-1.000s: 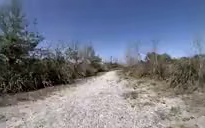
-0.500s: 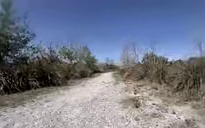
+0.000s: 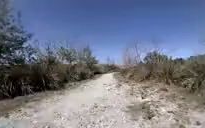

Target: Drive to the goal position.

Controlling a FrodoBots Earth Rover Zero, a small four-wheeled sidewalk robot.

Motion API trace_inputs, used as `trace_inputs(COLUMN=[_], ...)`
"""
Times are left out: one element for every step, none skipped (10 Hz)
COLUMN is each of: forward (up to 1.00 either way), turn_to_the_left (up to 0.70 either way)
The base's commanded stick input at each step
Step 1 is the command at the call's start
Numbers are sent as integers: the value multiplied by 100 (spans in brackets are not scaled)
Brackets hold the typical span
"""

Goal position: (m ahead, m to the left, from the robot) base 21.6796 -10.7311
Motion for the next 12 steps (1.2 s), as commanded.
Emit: trace_inputs(forward=[70,70,70,70,70,70,70,70,70,70,70,70], turn_to_the_left=[0,0,0,0,0,0,0,0,0,0,0,0])
